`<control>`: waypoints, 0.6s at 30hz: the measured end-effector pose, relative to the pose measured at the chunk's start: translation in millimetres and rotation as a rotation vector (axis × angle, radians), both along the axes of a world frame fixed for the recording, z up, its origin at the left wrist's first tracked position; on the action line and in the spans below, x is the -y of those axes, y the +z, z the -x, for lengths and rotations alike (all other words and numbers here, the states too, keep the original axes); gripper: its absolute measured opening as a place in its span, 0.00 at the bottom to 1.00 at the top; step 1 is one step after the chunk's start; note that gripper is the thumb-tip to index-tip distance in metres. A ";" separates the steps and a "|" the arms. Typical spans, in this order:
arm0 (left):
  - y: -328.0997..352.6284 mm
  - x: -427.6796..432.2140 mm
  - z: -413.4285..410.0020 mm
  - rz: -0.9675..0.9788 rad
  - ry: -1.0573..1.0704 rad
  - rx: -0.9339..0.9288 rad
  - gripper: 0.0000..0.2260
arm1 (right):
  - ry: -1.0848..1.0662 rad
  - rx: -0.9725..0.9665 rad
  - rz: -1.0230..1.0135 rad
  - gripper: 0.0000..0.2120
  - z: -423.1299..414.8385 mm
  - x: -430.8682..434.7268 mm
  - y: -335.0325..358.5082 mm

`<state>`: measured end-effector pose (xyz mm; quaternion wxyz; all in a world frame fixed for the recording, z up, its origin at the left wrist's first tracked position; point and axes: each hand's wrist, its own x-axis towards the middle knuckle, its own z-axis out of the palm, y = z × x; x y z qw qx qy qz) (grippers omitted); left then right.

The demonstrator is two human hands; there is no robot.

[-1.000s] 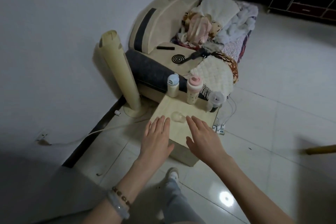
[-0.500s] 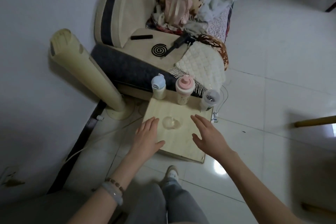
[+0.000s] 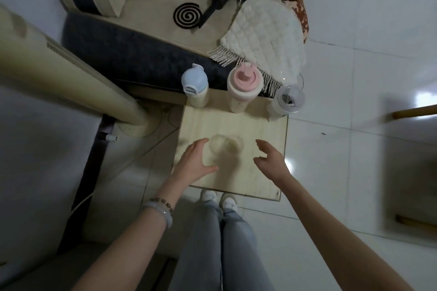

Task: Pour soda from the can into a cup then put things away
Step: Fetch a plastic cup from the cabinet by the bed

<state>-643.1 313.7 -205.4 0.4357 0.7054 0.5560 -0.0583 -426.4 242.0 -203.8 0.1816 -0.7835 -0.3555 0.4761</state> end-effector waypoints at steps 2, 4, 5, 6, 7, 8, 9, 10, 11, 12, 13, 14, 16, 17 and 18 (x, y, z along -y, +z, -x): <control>-31.5 -5.0 -10.6 0.017 0.016 0.030 0.36 | -0.009 -0.029 0.036 0.29 0.5 -6.5 -27.8; -60.0 -7.0 -23.1 0.026 0.028 0.053 0.35 | -0.003 -0.073 0.063 0.30 1.4 -12.3 -51.7; -72.5 -7.4 -29.1 0.031 0.035 0.065 0.35 | -0.003 -0.100 0.070 0.30 2.2 -14.8 -61.5; -84.4 -7.8 -33.8 0.038 0.044 0.077 0.35 | -0.005 -0.125 0.069 0.30 3.3 -17.2 -69.2; -95.0 -8.4 -37.6 0.045 0.054 0.088 0.35 | -0.004 -0.145 0.061 0.28 4.7 -19.4 -75.7; -104.3 -9.1 -40.5 0.051 0.069 0.097 0.35 | 0.000 -0.157 0.050 0.27 6.2 -21.0 -80.9; -112.4 -9.6 -42.3 0.055 0.090 0.107 0.34 | 0.006 -0.165 0.043 0.26 7.8 -21.7 -85.5; -118.7 -10.5 -43.3 0.055 0.114 0.121 0.33 | 0.010 -0.170 0.038 0.26 9.7 -21.7 -88.3; -123.4 -11.3 -43.8 0.053 0.134 0.136 0.32 | 0.011 -0.175 0.032 0.26 11.5 -21.7 -89.6; -125.6 -12.2 -44.4 0.051 0.141 0.149 0.31 | 0.009 -0.179 0.026 0.26 12.8 -21.5 -89.2; -125.6 -12.9 -44.7 0.048 0.135 0.160 0.30 | 0.005 -0.187 0.017 0.26 14.1 -21.4 -87.6; -123.3 -13.5 -45.3 0.043 0.123 0.171 0.29 | -0.001 -0.203 0.009 0.26 14.9 -21.2 -83.5; -110.1 -15.0 -45.9 0.035 0.112 0.192 0.29 | -0.008 -0.230 -0.009 0.26 15.1 -20.4 -71.4; -100.4 -15.9 -45.6 0.032 0.113 0.202 0.29 | -0.006 -0.225 -0.014 0.27 14.8 -19.2 -63.8; -89.0 -17.3 -45.3 0.030 0.109 0.215 0.30 | -0.004 -0.213 -0.015 0.28 14.0 -18.1 -54.8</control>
